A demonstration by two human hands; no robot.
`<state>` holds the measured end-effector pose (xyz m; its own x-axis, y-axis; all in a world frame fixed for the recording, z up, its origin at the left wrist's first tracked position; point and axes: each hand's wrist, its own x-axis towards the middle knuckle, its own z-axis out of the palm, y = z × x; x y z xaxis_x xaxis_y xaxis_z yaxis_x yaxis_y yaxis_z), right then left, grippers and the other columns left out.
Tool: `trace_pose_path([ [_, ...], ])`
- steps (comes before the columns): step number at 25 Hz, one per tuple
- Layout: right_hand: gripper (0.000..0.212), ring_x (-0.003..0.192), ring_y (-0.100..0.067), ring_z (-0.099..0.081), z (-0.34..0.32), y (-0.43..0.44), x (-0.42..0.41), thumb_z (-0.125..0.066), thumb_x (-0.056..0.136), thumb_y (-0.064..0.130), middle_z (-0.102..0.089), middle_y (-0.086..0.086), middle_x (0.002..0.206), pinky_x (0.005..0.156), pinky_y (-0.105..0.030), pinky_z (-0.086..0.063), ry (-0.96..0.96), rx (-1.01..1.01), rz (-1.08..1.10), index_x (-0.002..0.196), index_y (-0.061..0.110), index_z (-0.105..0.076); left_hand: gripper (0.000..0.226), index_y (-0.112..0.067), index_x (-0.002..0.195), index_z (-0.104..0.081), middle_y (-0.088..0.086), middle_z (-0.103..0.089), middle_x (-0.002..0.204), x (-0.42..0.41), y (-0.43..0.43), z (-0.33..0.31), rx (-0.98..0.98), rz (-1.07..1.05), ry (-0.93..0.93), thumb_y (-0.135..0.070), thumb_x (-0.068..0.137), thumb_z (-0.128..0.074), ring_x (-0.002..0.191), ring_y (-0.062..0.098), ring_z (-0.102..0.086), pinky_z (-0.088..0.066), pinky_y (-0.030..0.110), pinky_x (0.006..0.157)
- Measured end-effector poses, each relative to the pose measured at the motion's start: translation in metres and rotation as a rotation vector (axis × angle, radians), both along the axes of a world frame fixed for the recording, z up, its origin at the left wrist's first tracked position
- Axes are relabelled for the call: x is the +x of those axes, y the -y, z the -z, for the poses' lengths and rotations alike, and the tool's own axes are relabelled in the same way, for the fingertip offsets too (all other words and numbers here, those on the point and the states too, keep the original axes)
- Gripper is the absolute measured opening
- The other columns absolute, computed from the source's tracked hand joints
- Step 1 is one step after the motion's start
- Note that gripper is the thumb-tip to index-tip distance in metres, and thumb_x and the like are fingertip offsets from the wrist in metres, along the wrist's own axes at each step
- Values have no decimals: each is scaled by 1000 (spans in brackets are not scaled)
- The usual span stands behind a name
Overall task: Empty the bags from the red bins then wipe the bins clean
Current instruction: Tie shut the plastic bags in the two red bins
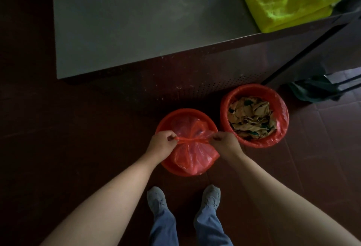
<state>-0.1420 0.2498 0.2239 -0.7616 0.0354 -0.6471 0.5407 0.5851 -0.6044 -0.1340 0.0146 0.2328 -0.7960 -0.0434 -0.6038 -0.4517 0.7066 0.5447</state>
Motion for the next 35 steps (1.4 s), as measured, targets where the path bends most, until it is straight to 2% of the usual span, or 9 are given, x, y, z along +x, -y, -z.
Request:
trace_pose_path([
  [3,8,79,-13,-66,28,7,0,-68,89,17,-71,7,84,75,-30,-53,10,68,-80,90,18,-76,11,-27,83,-68,-11,-66,79,1,-5,21,-32,-123,24,-25,94,-65,77,8,-63,-41,19,62],
  [7,9,78,-14,-64,69,24,-3,-65,89,13,-66,7,81,67,-25,-50,20,94,-66,93,15,-74,7,-23,93,-71,-12,-66,85,2,-10,60,-97,-212,-24,-22,93,-64,81,7,-61,-42,20,70],
  [13,16,70,-4,-58,142,34,3,-62,90,12,-66,9,81,56,-18,-41,81,129,-13,83,26,-66,11,-23,100,-71,-7,-69,93,7,-13,133,-73,-171,36,-21,95,-62,84,9,-64,-44,20,70],
  [19,18,81,-13,-64,167,37,-4,-63,90,13,-69,5,93,70,-29,-54,145,137,41,85,31,-65,23,-21,116,-68,0,-72,107,-11,-6,169,-31,-100,210,-30,97,-58,94,16,-68,-52,28,78],
  [21,17,84,-13,-65,165,36,-10,-64,91,16,-69,2,105,75,-30,-57,187,100,61,103,28,-67,41,-24,136,-57,1,-65,129,-19,-1,167,-26,-102,237,-32,95,-60,111,18,-64,-53,35,94],
  [23,35,85,-10,-64,156,33,-16,-67,93,17,-66,1,117,70,-21,-53,210,57,53,126,25,-62,63,-25,152,-38,4,-47,150,-26,0,157,-60,-84,244,-35,95,-62,134,23,-50,-43,40,110],
  [26,46,103,-17,-65,124,20,-29,-69,92,22,-64,-3,128,81,-22,-49,178,99,44,137,21,-58,67,-27,154,-32,4,-42,153,-35,-5,130,-90,-10,204,-33,94,-63,138,23,-45,-41,40,112],
  [30,38,111,-26,-65,68,-16,-45,-65,91,22,-67,-7,125,95,-38,-53,112,196,-38,129,16,-64,63,-31,151,-37,1,-47,148,-49,-36,86,-104,97,147,-34,93,-63,135,23,-46,-42,42,110],
  [35,15,96,-29,-65,39,-81,-51,-60,91,21,-71,-7,100,82,-36,-53,77,269,-76,98,13,-71,60,-28,150,-40,1,-48,146,-64,-100,55,-93,170,28,-32,94,-61,137,24,-44,-38,44,114],
])
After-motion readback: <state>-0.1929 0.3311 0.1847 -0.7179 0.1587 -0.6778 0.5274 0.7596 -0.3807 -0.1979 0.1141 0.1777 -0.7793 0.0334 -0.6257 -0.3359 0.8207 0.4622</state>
